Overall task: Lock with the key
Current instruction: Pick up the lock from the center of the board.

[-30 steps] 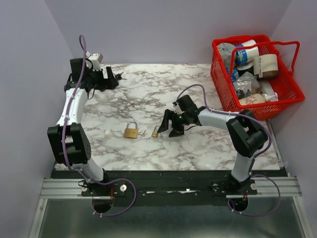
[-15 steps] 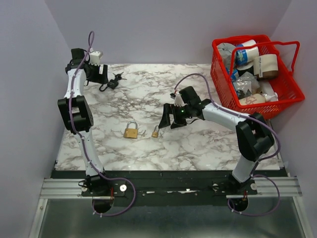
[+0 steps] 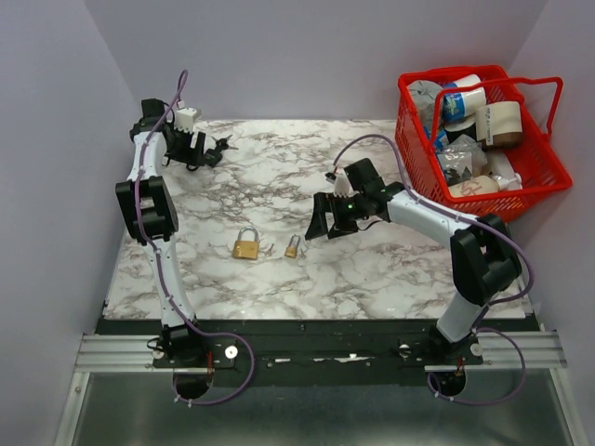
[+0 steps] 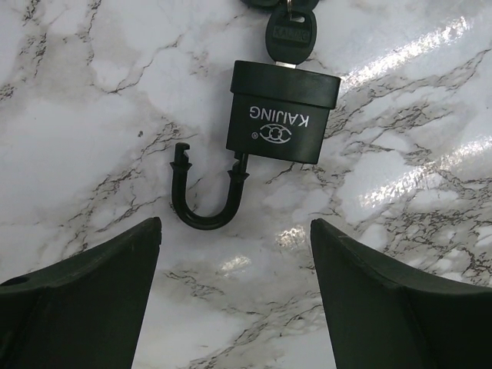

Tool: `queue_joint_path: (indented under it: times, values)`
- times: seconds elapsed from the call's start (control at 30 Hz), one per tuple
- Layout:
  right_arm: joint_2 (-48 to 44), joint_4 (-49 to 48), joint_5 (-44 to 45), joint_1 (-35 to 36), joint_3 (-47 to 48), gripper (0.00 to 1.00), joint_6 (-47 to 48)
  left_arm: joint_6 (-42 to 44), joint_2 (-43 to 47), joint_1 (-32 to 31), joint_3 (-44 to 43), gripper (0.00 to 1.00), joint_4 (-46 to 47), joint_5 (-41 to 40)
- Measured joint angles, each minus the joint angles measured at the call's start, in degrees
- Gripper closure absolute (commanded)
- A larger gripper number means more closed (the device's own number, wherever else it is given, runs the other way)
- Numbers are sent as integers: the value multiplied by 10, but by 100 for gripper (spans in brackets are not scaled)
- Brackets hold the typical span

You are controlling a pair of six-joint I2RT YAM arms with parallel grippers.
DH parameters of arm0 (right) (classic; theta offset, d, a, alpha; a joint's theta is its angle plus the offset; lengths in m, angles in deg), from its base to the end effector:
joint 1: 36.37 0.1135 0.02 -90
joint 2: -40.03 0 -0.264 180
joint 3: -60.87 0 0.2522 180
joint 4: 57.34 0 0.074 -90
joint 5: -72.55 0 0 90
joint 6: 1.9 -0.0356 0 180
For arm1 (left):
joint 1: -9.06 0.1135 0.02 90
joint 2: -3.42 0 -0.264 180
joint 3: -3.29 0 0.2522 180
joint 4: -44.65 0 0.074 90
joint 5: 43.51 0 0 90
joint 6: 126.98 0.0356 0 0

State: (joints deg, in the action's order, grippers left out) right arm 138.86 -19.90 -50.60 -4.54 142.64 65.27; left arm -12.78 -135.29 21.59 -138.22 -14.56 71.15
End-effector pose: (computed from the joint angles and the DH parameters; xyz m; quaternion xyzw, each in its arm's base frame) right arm 0.2972 0.2074 0.2159 -0.1583 0.9032 0.3755 0.1348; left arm 0.5197 0.1003 0.2114 0.1565 0.9241 -0.1051 0.3323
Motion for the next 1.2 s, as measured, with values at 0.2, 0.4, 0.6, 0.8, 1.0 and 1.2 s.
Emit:
queue_joint_path:
  times: [0.2, 0.4, 0.6, 0.8, 1.0, 1.2]
  values:
    - [0, 0, -6, -2, 0, 0, 0, 8, -12, -5, -16, 1, 7, 9]
    - [4, 0, -7, -3, 0, 0, -1, 16, -49, -27, -54, 3, 15, 8]
    - [10, 1, -7, -3, 0, 0, -1, 20, -83, -41, -72, 8, 18, 10]
    - [10, 1, -8, -5, 0, 0, -1, 22, -106, -40, -98, 18, 21, 10]
    - [10, 1, -8, -5, 0, 0, -1, 28, -116, -44, -115, 63, 19, 4]
    - [10, 9, -20, -8, 17, 0, 11, 45, -116, -48, -113, 100, 21, 0]
